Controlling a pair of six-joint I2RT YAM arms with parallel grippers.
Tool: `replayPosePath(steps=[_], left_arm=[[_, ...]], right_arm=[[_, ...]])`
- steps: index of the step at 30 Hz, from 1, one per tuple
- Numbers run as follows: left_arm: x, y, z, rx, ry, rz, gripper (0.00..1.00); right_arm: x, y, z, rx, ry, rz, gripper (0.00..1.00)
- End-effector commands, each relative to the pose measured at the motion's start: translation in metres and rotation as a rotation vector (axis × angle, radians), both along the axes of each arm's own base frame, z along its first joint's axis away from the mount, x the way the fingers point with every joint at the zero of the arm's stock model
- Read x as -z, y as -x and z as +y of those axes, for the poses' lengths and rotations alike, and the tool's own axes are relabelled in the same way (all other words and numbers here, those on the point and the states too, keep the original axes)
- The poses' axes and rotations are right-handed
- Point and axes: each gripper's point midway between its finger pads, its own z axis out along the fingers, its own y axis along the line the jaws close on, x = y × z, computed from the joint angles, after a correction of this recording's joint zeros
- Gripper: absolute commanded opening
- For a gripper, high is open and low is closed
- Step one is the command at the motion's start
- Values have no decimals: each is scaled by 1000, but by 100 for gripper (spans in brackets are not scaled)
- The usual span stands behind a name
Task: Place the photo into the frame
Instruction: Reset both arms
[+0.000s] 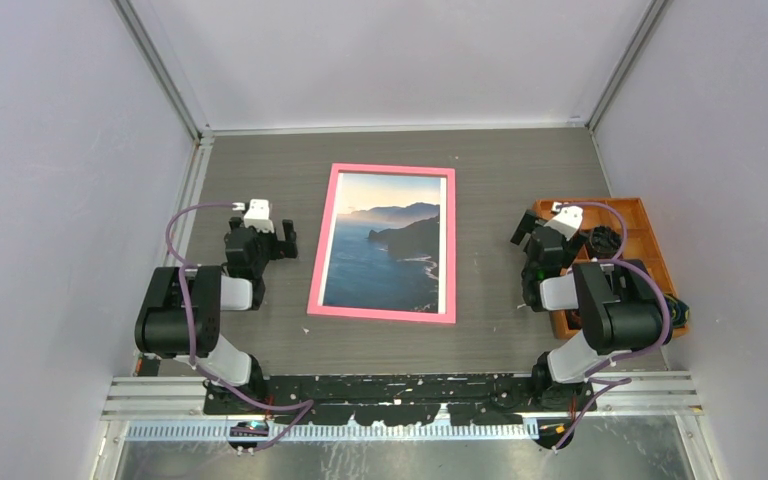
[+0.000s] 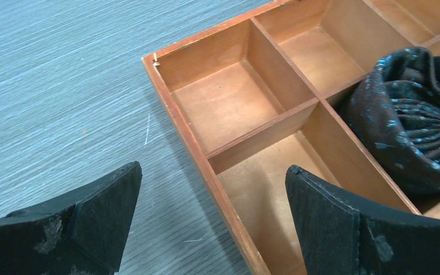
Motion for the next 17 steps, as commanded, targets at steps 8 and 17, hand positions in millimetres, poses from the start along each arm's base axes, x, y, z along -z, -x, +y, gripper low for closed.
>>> replayPosePath(steps=[8, 17], left_arm=[[-15, -9, 5, -26, -5, -48, 100], [-15, -8, 5, -26, -2, -47, 100]], right_arm=[[-18, -15, 9, -66, -8, -75, 100], [-18, -14, 8, -66, -7, -73, 100]])
